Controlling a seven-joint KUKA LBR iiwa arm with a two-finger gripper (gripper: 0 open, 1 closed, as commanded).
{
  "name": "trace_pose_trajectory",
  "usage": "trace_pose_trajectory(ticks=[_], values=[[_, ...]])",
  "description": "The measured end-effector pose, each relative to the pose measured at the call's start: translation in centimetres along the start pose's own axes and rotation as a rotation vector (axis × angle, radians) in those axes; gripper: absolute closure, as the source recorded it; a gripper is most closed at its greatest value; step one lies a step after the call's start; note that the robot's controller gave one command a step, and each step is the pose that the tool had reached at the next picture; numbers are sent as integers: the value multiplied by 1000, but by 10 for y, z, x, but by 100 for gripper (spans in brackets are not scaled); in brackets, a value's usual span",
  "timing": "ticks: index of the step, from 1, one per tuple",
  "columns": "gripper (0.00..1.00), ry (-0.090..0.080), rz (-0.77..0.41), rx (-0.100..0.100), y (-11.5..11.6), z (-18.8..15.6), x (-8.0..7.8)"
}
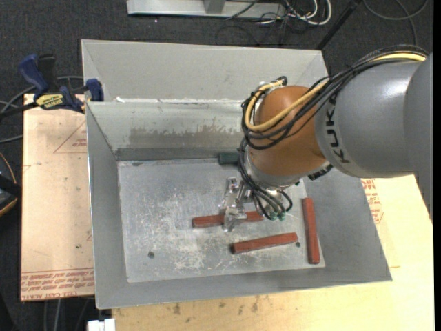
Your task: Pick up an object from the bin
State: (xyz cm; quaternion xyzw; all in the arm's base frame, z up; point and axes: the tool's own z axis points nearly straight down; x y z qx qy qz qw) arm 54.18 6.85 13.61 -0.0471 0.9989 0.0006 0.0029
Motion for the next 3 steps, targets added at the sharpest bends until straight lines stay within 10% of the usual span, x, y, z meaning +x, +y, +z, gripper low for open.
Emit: trace_pose_trajectory(ticks=[3], values=[[100,6,1,0,0,-26,1]])
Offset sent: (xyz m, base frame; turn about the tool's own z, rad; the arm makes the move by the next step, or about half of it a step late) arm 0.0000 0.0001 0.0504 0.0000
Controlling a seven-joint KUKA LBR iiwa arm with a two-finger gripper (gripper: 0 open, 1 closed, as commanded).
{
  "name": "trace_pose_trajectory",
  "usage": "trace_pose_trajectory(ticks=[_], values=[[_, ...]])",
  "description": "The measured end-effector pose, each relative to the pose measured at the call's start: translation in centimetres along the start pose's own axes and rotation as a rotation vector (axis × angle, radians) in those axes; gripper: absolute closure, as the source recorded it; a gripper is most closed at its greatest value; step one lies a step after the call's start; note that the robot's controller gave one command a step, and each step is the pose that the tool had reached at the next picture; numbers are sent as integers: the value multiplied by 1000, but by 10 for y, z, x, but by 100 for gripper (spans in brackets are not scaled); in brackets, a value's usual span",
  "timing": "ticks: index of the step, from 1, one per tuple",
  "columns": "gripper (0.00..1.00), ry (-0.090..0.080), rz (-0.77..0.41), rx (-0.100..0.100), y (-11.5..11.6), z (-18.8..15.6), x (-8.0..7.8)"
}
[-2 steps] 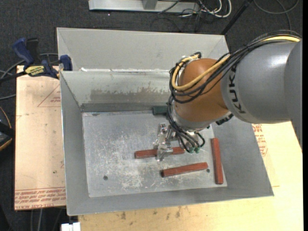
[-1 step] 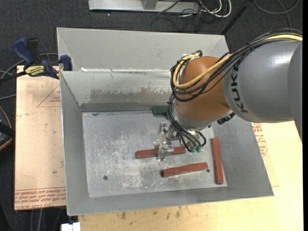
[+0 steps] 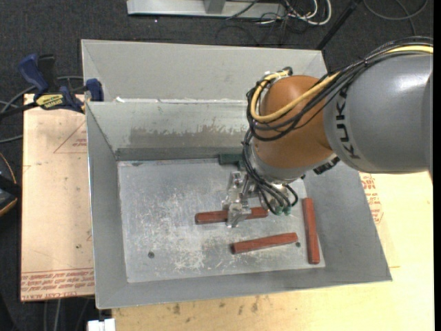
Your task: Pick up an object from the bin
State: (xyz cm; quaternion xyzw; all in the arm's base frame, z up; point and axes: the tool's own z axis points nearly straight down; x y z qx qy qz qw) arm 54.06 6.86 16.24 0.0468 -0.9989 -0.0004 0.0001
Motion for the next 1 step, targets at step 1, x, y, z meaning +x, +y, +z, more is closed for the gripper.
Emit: trace_pose_trajectory(ticks=[1], values=[[100,-3,0,0,0,-10,-1]])
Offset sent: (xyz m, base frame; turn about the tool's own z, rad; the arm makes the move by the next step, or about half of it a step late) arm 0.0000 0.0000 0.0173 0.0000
